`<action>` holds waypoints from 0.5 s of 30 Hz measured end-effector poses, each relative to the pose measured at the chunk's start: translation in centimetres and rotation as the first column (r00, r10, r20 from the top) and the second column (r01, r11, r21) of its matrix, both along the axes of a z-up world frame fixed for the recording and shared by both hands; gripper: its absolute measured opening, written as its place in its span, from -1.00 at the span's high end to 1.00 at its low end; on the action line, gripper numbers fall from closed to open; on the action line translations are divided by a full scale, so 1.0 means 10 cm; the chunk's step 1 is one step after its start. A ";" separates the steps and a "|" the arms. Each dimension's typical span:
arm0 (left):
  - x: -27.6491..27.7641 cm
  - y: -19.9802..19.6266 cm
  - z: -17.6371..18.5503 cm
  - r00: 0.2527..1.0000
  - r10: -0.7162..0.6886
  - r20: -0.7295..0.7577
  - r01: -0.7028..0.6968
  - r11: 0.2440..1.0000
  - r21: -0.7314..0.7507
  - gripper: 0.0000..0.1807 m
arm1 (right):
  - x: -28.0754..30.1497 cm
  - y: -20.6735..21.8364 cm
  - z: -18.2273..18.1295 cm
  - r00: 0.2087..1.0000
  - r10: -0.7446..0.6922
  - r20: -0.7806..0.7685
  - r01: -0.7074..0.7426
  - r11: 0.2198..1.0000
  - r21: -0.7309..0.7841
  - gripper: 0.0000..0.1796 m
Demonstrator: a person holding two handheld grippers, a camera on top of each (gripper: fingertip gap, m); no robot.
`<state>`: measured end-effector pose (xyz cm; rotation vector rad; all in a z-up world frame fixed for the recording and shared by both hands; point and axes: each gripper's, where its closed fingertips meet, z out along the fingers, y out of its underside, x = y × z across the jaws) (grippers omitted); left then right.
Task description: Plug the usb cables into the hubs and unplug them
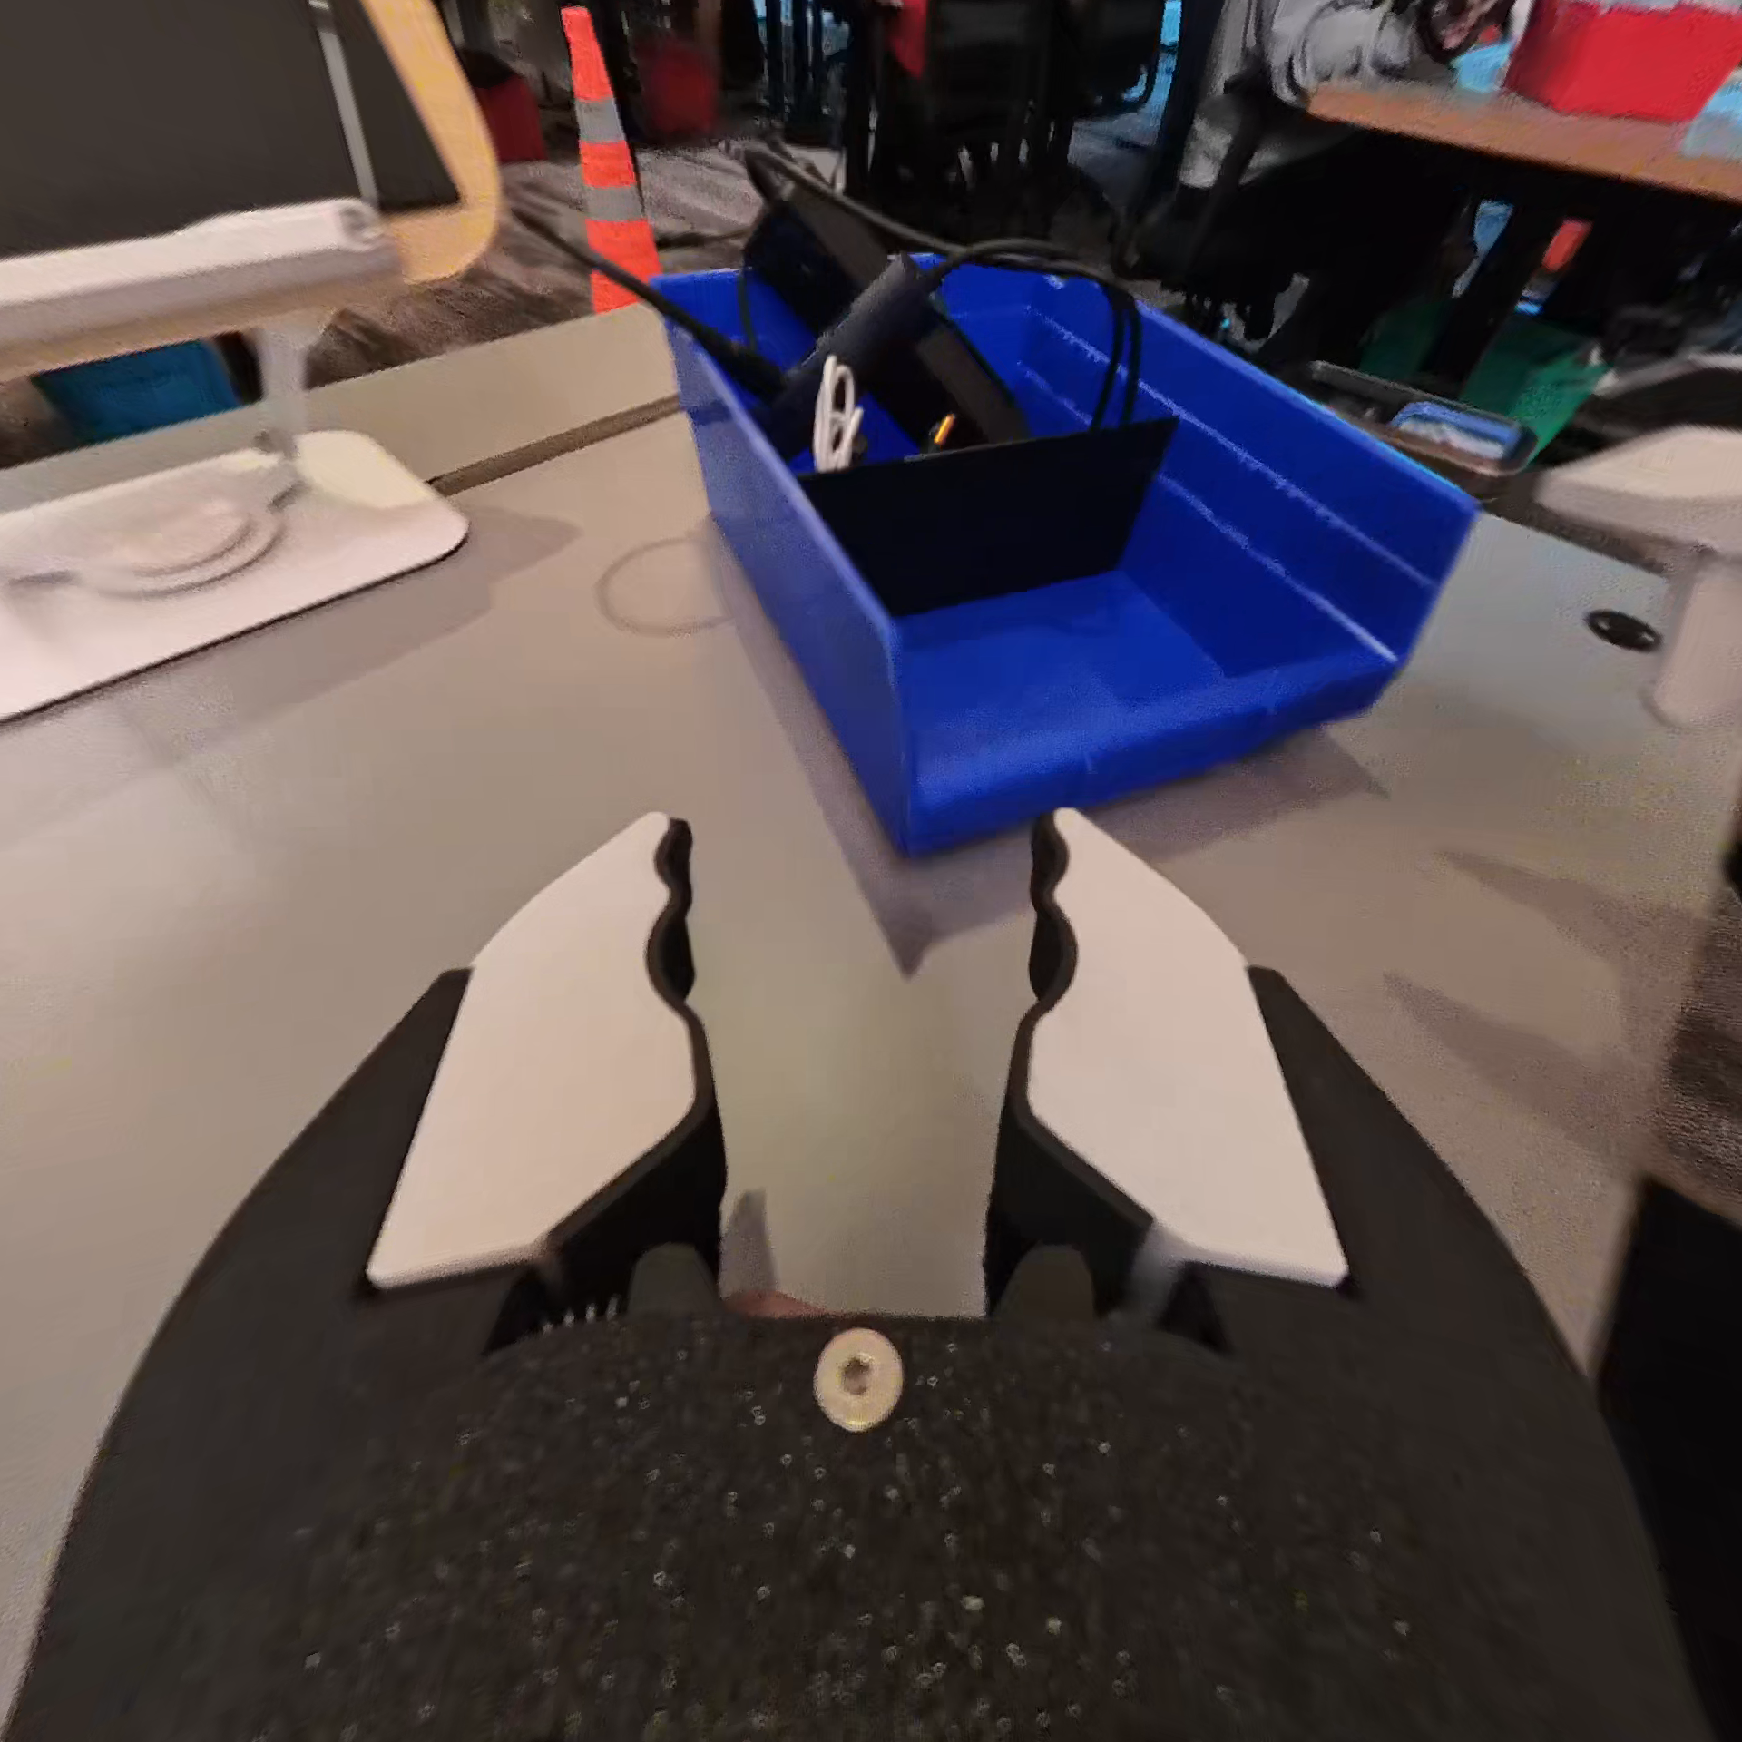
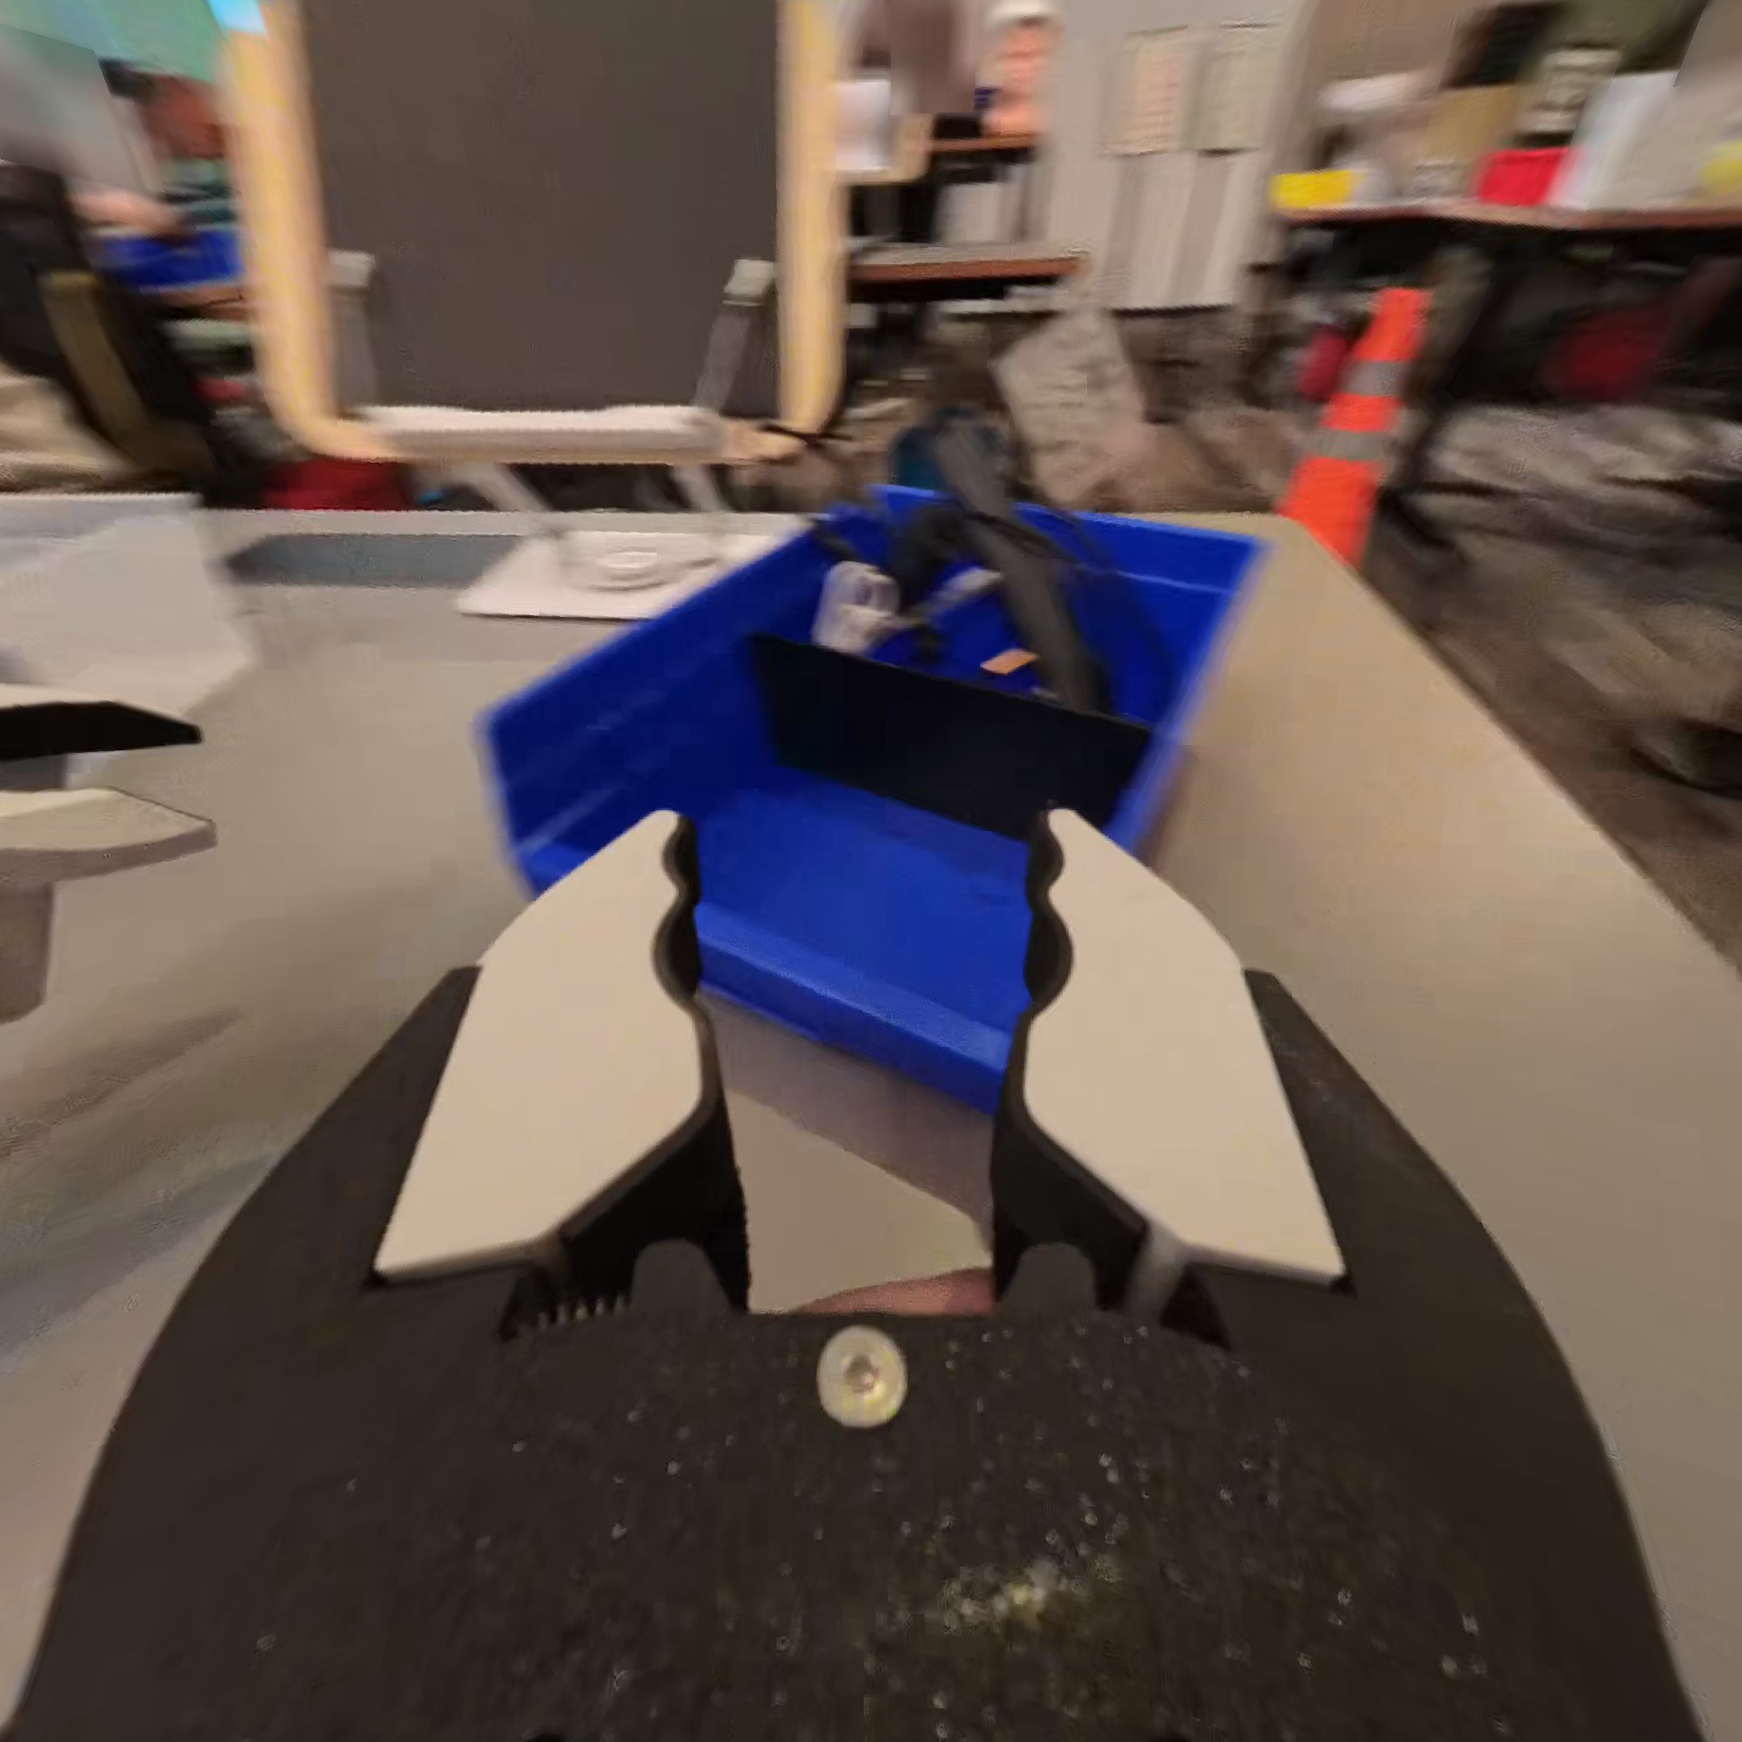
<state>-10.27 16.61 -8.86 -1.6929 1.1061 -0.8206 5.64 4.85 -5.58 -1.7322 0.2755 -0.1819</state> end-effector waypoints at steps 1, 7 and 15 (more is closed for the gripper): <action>0.26 0.07 -0.03 1.000 -0.014 -0.009 0.014 1.000 -0.002 0.22 | 0.16 -0.07 -0.09 0.997 -0.070 -0.031 0.070 0.998 -0.006 0.28; 1.04 0.34 -0.51 0.990 -0.002 -0.144 -0.021 0.987 -0.157 0.76 | 0.60 0.22 -0.69 0.961 -0.228 -0.159 0.191 0.957 -0.219 0.66; 0.04 0.14 -0.40 0.961 0.237 -0.141 -0.241 0.971 -0.009 0.93 | 0.02 0.19 -0.64 0.976 -0.213 -0.039 0.195 0.942 -0.275 0.96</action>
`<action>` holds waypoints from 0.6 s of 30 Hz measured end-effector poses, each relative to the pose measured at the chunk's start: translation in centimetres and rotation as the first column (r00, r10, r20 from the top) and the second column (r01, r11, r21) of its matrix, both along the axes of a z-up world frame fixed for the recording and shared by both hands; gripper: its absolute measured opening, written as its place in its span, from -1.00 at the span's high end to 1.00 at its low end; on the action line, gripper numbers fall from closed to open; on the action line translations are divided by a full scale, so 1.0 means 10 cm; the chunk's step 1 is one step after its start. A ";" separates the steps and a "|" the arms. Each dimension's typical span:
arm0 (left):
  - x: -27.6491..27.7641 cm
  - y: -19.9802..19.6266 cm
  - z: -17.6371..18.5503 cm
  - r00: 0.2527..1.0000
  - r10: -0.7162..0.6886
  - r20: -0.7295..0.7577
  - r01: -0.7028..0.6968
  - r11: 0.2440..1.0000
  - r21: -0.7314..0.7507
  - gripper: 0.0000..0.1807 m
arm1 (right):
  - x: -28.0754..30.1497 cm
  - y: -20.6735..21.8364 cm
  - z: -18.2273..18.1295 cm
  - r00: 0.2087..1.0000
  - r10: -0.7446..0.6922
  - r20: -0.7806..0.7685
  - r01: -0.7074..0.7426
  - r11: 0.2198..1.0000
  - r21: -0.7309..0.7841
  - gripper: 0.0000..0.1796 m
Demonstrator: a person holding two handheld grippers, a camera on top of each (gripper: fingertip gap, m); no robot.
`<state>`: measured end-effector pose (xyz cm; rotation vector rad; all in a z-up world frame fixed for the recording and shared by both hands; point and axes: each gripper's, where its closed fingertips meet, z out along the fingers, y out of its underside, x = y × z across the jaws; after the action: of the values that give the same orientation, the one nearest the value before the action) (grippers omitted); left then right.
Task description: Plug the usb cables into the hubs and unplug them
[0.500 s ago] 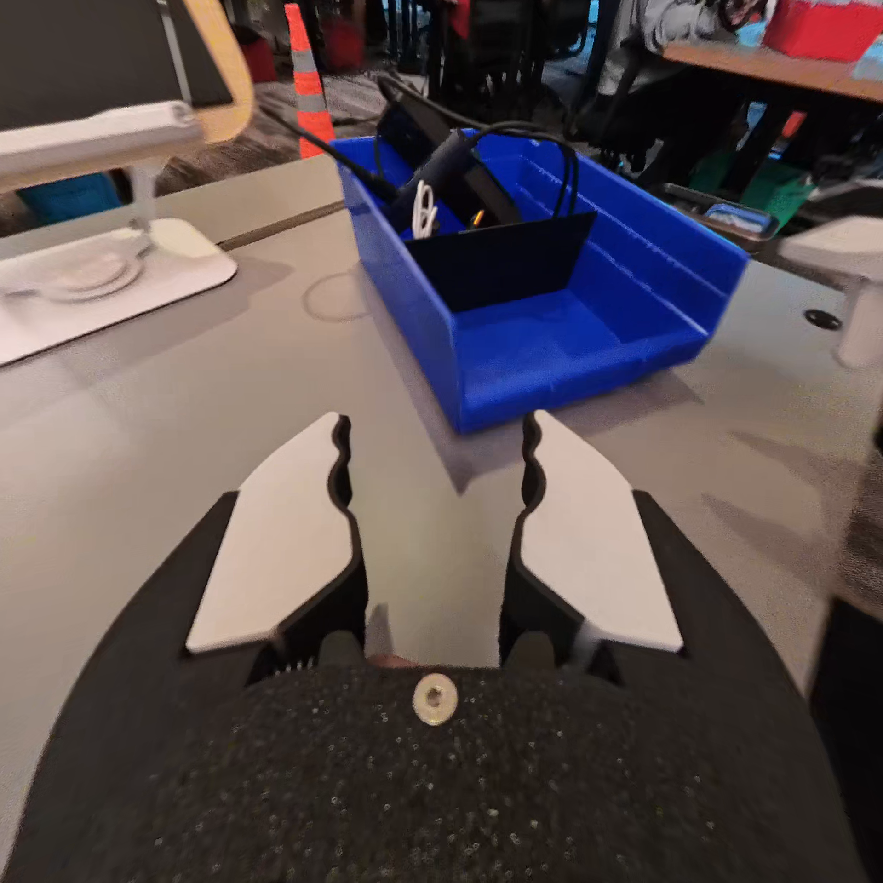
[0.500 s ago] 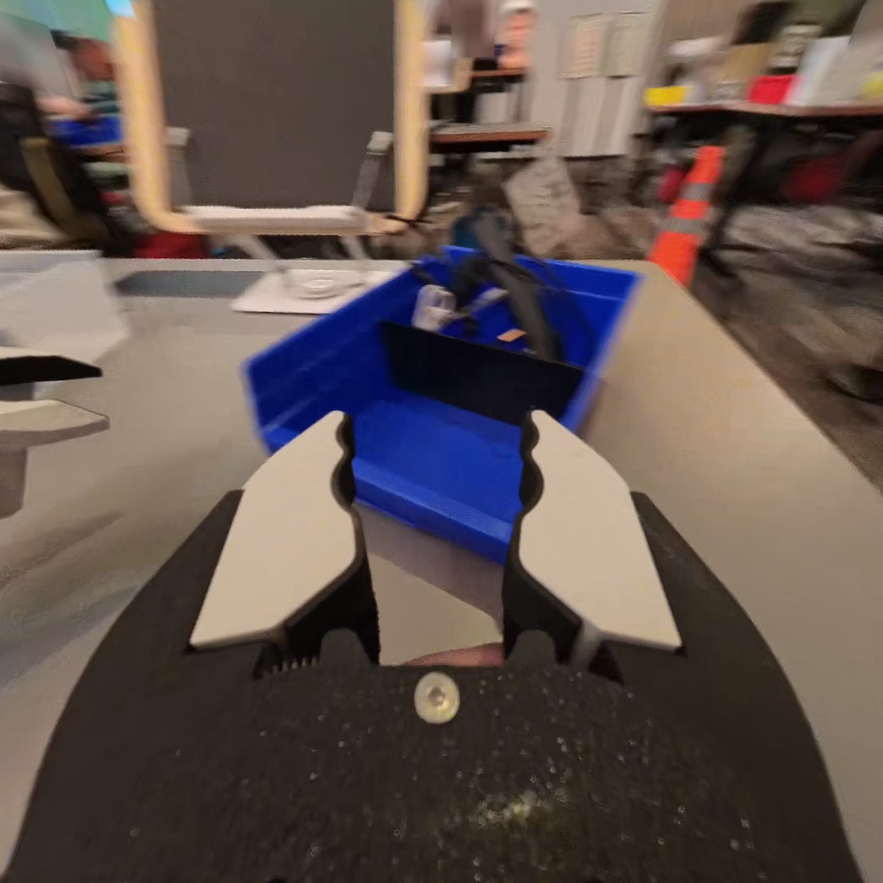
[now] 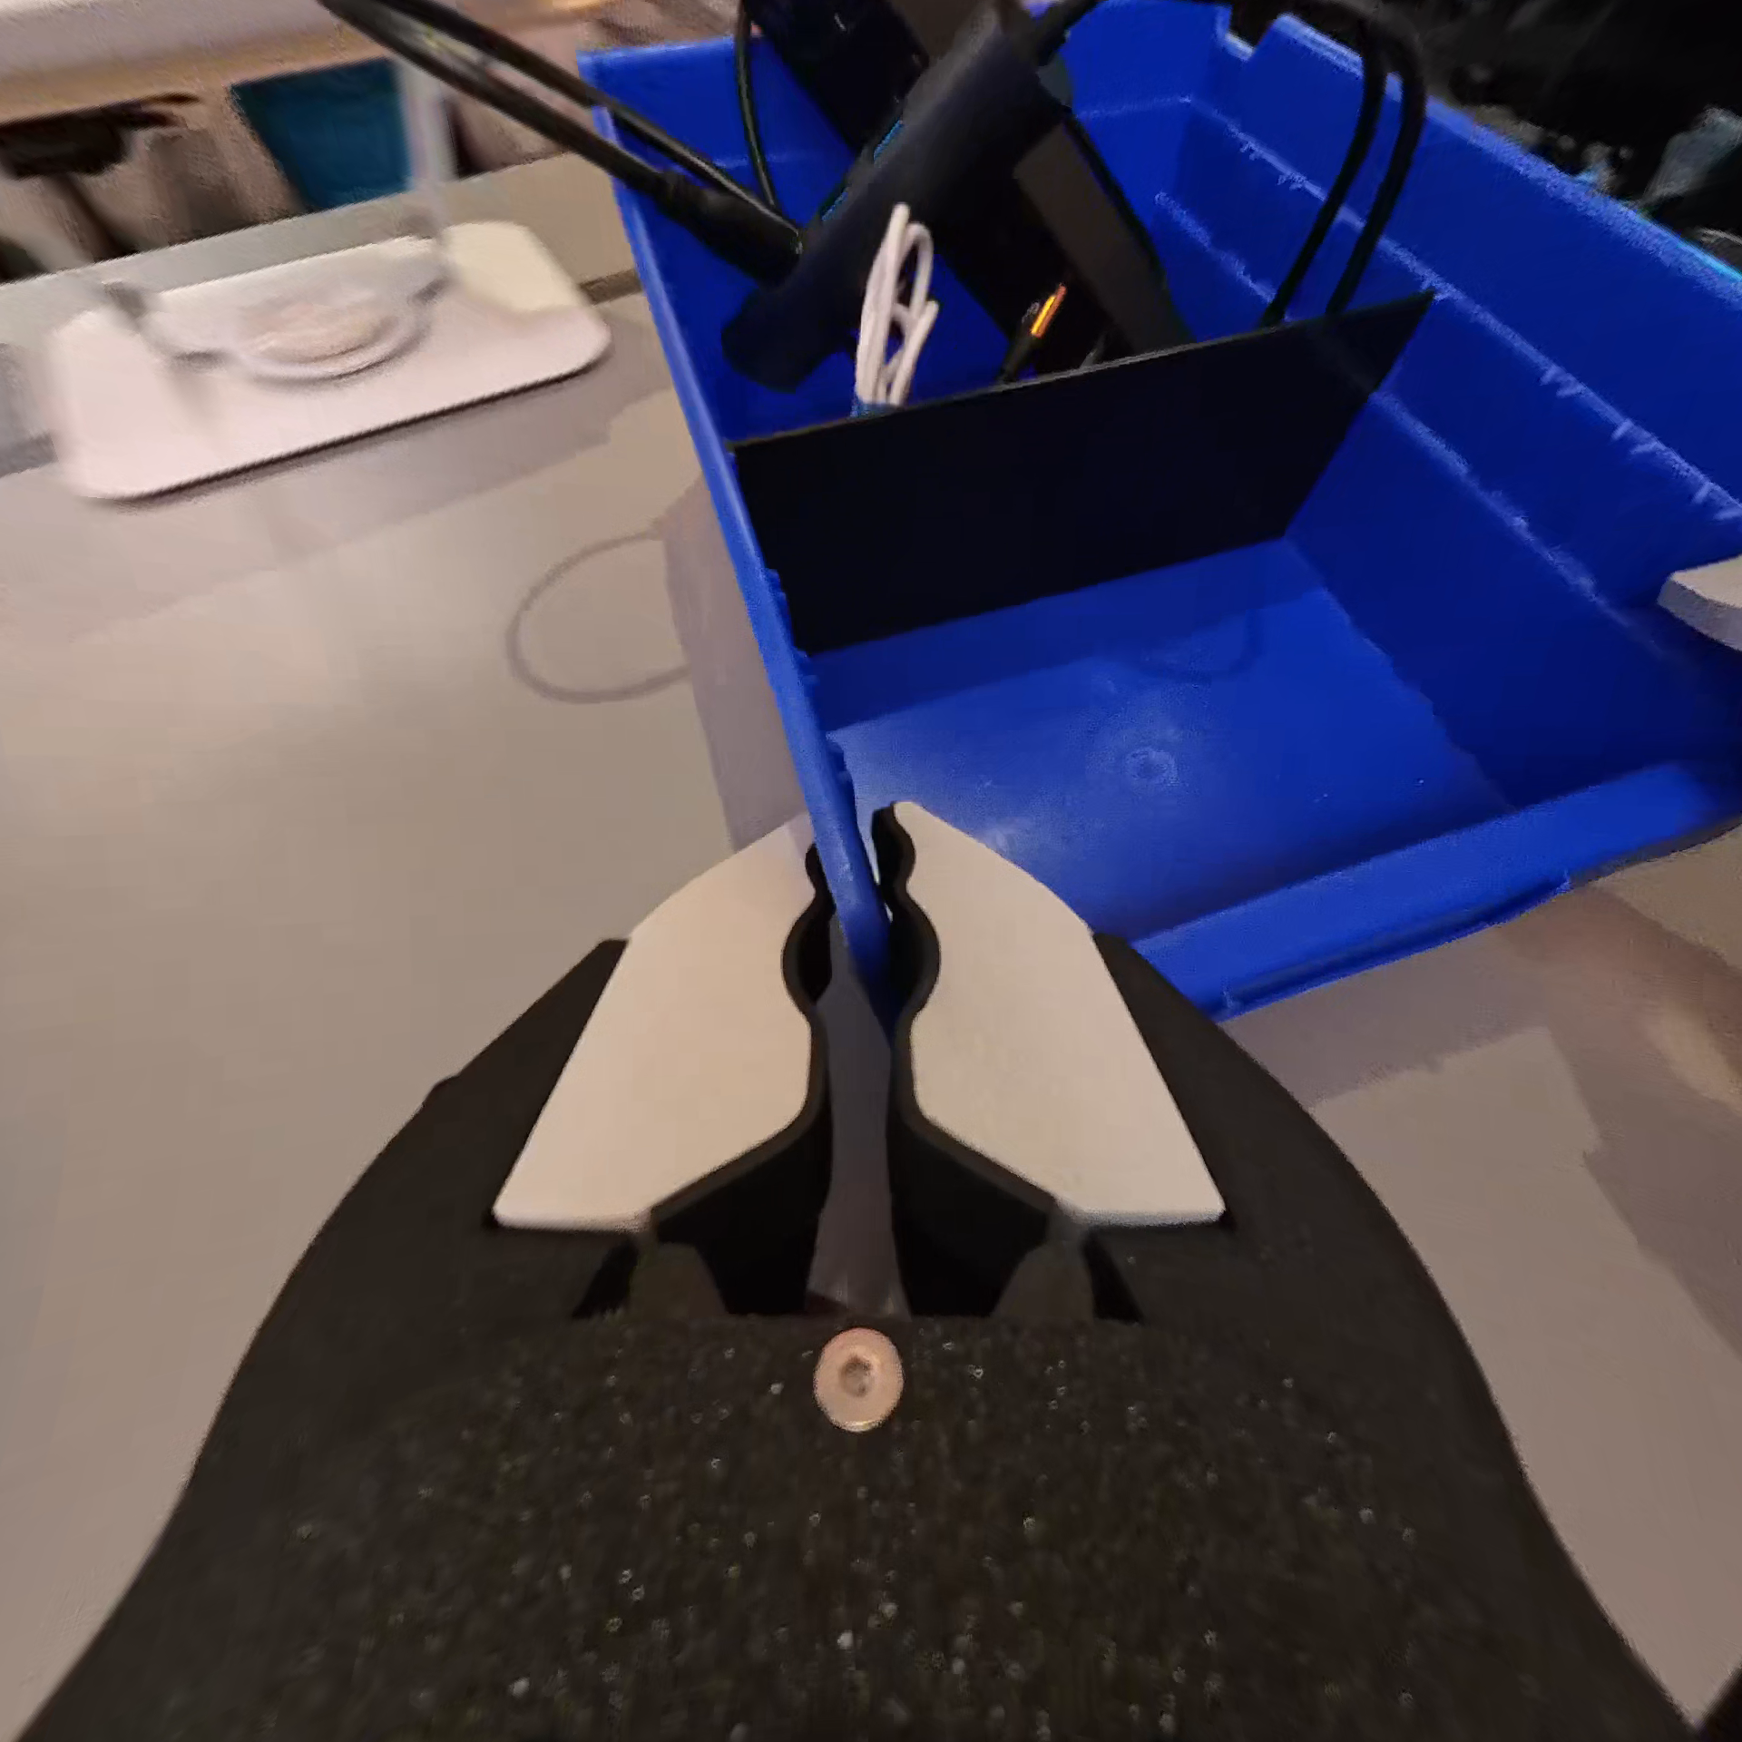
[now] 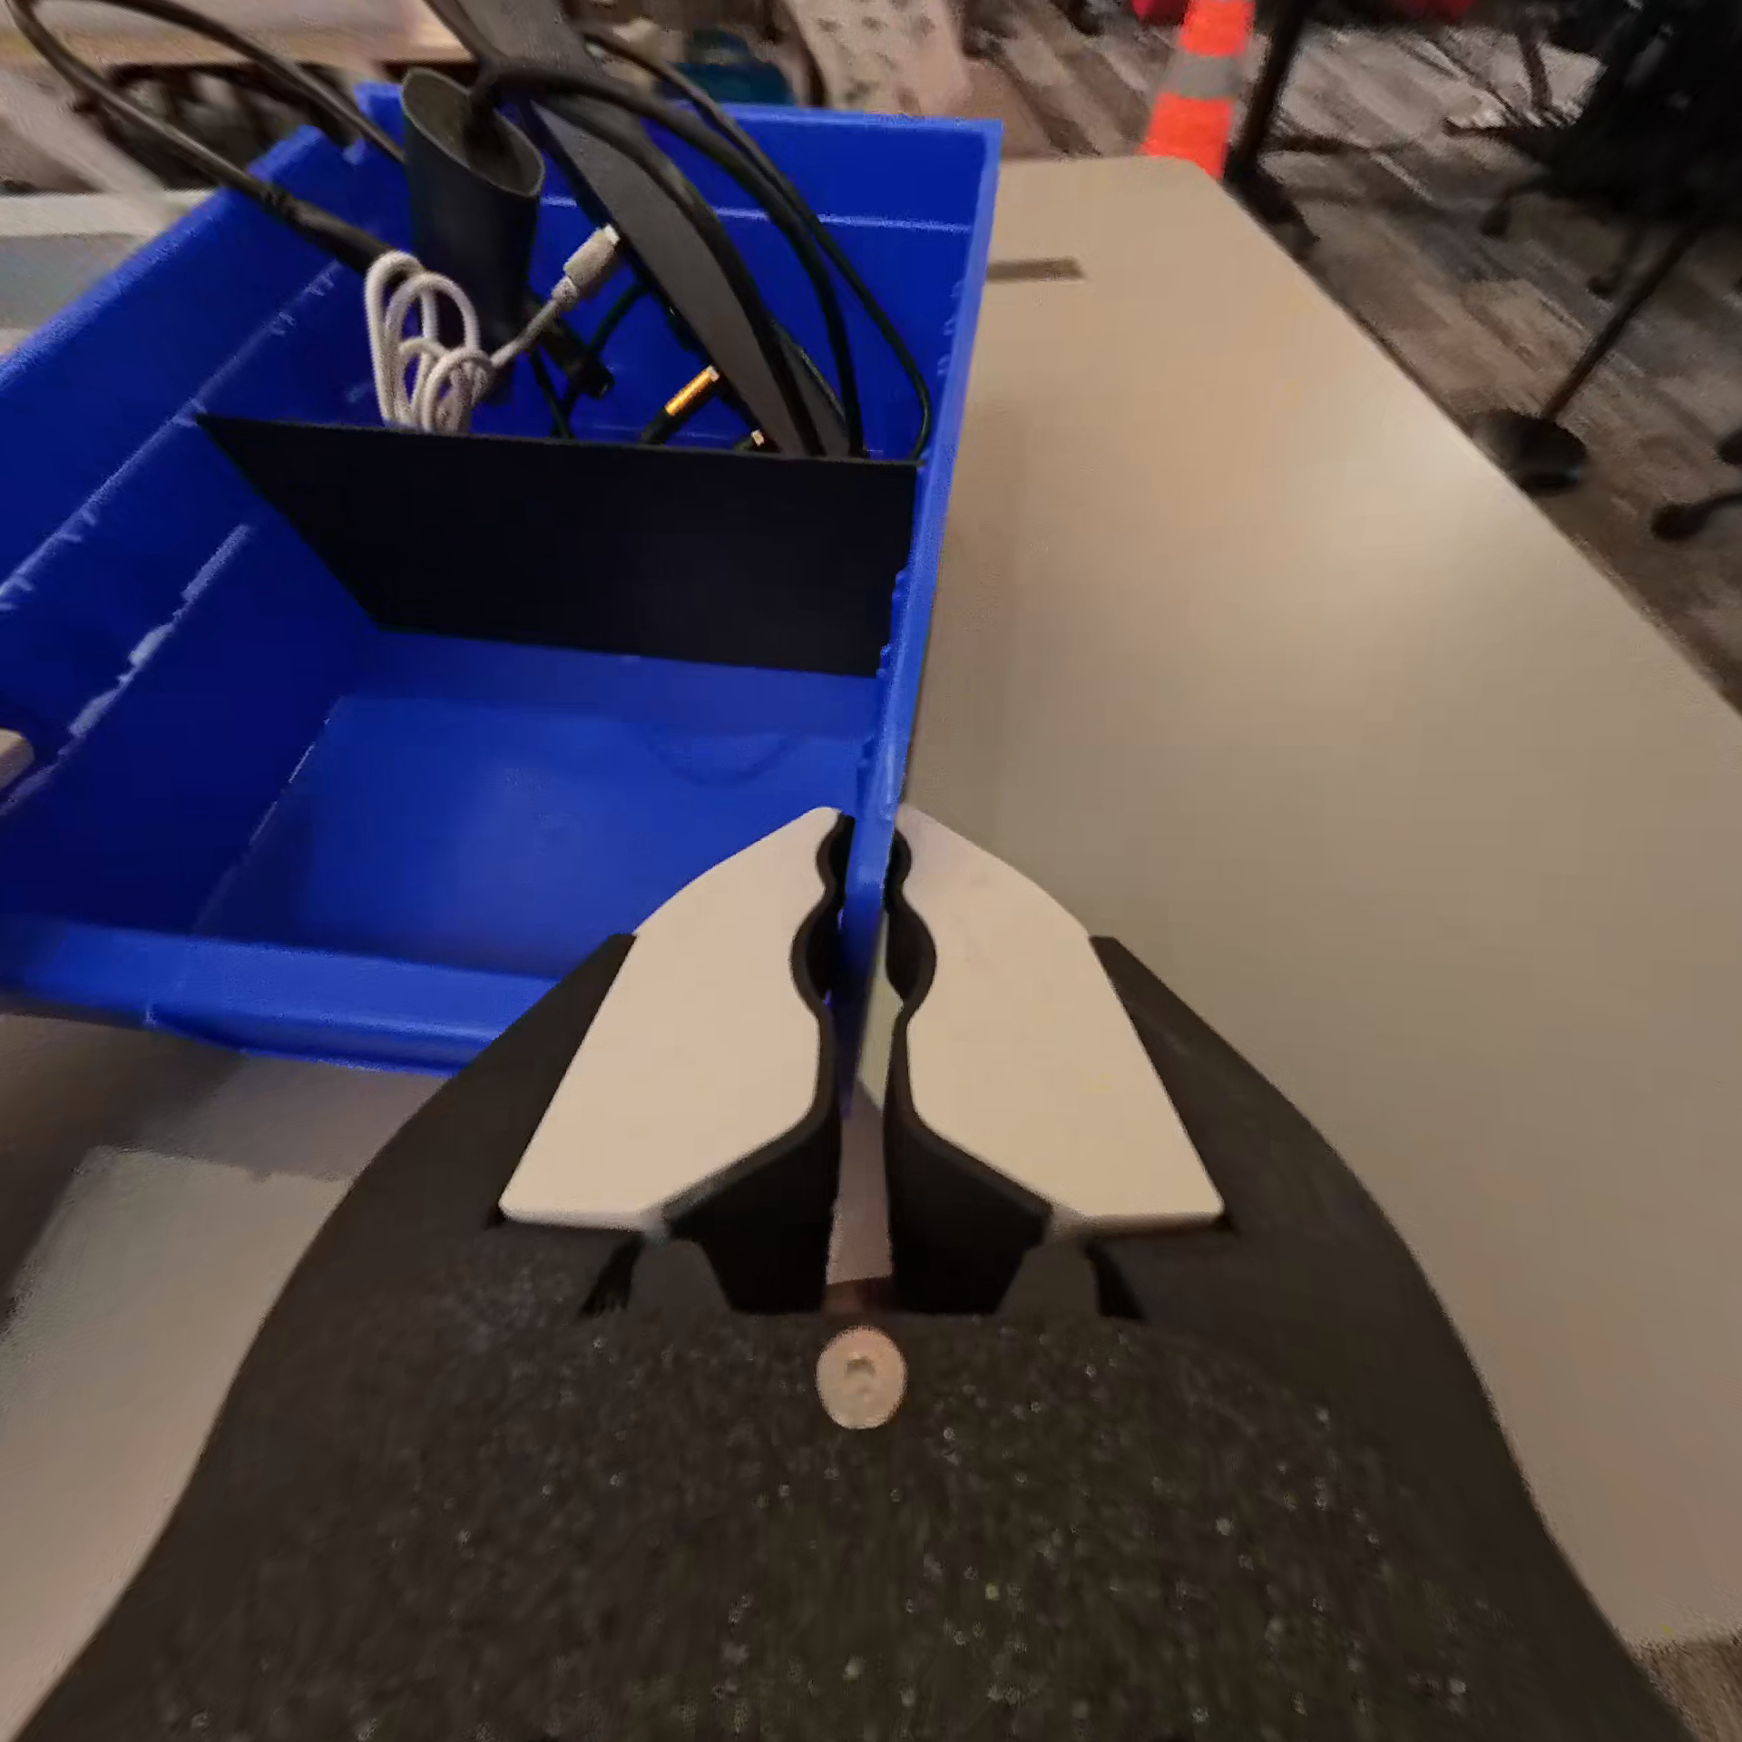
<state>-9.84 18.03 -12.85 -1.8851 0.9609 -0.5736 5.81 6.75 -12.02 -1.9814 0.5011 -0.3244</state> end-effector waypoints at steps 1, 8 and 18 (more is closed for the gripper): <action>-0.23 0.03 0.00 0.999 0.044 0.000 -0.044 0.999 0.006 0.93 | -0.19 0.09 0.01 0.999 0.050 0.012 -0.050 0.999 0.009 0.96; -1.28 0.49 -0.05 0.966 0.254 -0.051 -0.255 0.967 -0.001 0.93 | -1.08 0.90 -0.10 0.959 0.282 0.019 -0.281 0.959 -0.034 0.95; -2.77 0.34 0.39 0.923 0.364 0.127 -0.353 0.930 -0.102 0.47 | -1.44 0.37 0.08 0.864 0.497 0.084 -0.498 0.867 -0.002 0.55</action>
<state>-37.59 21.44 -8.94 -1.9968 0.4859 -0.5213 -8.58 10.47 -11.19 -1.9875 -0.0731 -0.0716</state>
